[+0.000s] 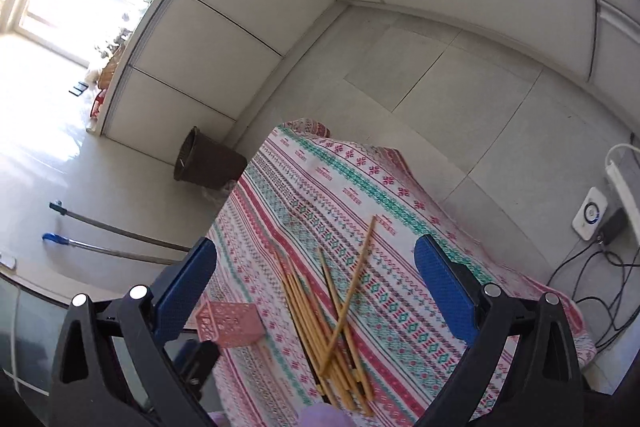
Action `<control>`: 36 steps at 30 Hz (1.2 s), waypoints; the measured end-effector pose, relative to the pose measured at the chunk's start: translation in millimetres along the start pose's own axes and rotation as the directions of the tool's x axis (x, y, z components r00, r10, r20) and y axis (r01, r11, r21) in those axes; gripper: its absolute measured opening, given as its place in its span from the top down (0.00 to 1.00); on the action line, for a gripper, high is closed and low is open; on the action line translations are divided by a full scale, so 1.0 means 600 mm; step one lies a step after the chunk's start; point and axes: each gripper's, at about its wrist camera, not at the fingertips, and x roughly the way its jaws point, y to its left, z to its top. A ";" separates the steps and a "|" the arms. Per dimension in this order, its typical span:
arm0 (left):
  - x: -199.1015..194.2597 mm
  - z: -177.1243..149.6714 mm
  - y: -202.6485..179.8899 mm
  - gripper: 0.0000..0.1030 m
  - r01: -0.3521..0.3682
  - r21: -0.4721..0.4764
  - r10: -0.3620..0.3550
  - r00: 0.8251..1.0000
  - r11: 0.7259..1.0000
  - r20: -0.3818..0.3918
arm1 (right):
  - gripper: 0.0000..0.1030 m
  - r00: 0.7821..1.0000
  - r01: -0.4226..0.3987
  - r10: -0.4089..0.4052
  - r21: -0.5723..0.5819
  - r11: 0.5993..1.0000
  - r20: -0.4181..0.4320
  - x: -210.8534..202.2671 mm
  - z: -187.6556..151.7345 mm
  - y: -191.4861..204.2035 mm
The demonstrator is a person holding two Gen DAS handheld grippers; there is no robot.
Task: Organize utensils
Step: 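Lower the left tool onto the pile and close it on a black chopstick while the right tool approaches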
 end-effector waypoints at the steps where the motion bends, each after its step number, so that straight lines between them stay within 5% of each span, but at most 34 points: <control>1: 0.030 0.010 0.006 0.07 -0.009 -0.013 0.008 0.998 1.000 -0.065 | 0.06 1.000 0.009 -0.009 0.006 1.000 -0.011 0.011 0.005 -0.007; 4: 0.102 0.027 0.032 0.07 -0.099 -0.011 0.096 0.983 0.995 -0.155 | 0.06 0.989 0.040 -0.028 0.075 0.996 -0.145 0.070 0.010 -0.050; 7: 0.149 0.039 0.070 0.10 -0.157 -0.048 0.142 0.963 0.986 -0.230 | 0.06 0.942 -0.058 0.129 0.227 0.972 -0.310 0.126 0.005 -0.085; 9: 0.179 0.048 0.093 0.22 -0.183 -0.072 0.157 0.948 0.980 -0.276 | 0.06 0.940 -0.039 0.113 0.228 0.973 -0.322 0.135 0.001 -0.087; 11: 0.203 0.051 0.110 0.50 -0.230 -0.062 0.199 0.926 0.971 -0.320 | 0.06 0.939 -0.022 0.094 0.217 0.976 -0.331 0.144 0.000 -0.081; 15: 0.226 0.032 0.136 0.79 -0.314 -0.039 0.276 0.881 0.949 -0.383 | 0.06 0.920 -0.034 0.137 0.276 0.961 -0.367 0.164 -0.007 -0.089; 22: 0.198 0.003 0.123 0.85 -0.357 0.028 0.345 0.875 0.934 -0.340 | 0.06 0.872 -0.060 0.225 0.361 0.931 -0.435 0.198 -0.026 -0.097; 25: 0.168 -0.001 0.112 0.82 -0.296 0.005 0.282 0.904 0.955 -0.321 | 0.06 0.867 -0.053 0.209 0.332 0.942 -0.453 0.207 -0.034 -0.085; 31: 0.164 -0.028 0.127 0.83 -0.380 0.054 0.374 0.861 0.924 -0.346 | 0.06 0.860 -0.036 0.195 0.326 0.945 -0.472 0.212 -0.041 -0.090; 36: 0.179 -0.039 0.149 0.84 -0.349 0.019 0.331 0.868 0.937 -0.371 | 0.06 0.863 -0.031 0.192 0.331 0.943 -0.468 0.214 -0.038 -0.097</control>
